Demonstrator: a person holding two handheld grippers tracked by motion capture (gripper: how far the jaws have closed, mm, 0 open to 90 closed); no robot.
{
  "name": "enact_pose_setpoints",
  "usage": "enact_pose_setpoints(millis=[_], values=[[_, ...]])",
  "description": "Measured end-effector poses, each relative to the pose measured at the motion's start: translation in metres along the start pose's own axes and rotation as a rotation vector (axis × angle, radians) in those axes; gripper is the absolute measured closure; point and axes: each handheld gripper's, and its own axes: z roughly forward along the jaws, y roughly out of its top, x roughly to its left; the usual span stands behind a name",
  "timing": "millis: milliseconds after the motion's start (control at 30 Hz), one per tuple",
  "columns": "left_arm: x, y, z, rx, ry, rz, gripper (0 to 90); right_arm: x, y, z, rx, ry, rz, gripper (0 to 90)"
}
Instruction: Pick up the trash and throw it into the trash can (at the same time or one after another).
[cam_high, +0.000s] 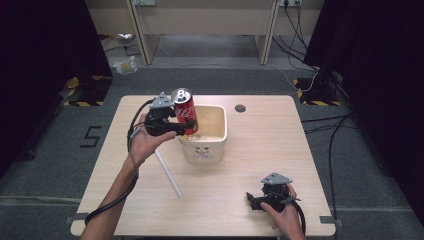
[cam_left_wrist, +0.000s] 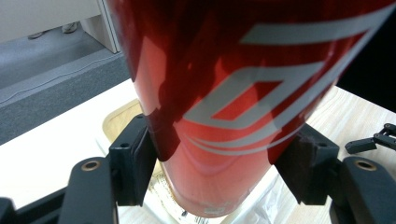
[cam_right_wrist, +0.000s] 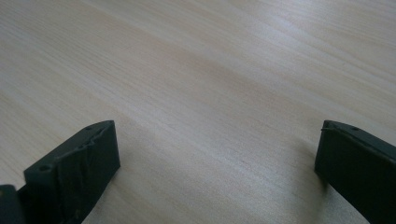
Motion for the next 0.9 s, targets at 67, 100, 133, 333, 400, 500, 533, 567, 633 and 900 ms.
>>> enact_pose_setpoints(millis=[67,100,133,333,400,500,533,567,633,900], values=[[0.000,0.001,0.004,0.003,0.000,-0.002,34.1,0.000,0.000,0.000,0.000,0.000,0.000,0.1],[0.000,0.001,0.006,0.005,-0.001,-0.003,34.2,0.000,0.000,0.000,0.000,0.000,0.000,0.1],[0.000,0.001,0.008,0.007,-0.001,-0.005,34.1,0.000,0.000,0.000,0.000,0.000,0.000,0.1],[0.002,0.000,0.021,0.019,0.000,-0.010,34.1,0.001,0.000,0.000,0.004,0.000,0.008,0.1],[0.002,0.000,0.025,0.024,0.001,-0.011,34.1,0.000,0.000,0.000,0.003,-0.001,0.005,0.1],[0.002,-0.001,0.031,0.033,-0.001,-0.015,34.0,0.000,0.000,0.000,0.002,-0.001,0.001,0.1],[0.003,-0.002,0.032,0.037,-0.004,-0.013,34.0,0.000,0.000,0.000,0.002,-0.001,0.001,0.1],[0.002,-0.002,0.035,0.044,-0.006,-0.014,34.0,0.000,0.000,0.000,0.002,-0.001,0.001,0.1],[0.002,-0.004,0.038,0.055,-0.009,-0.011,33.9,0.000,0.000,0.000,0.001,-0.001,0.000,0.1],[0.003,-0.012,0.050,0.091,-0.025,-0.017,33.7,0.000,0.000,0.000,0.002,0.001,0.000,0.2]])
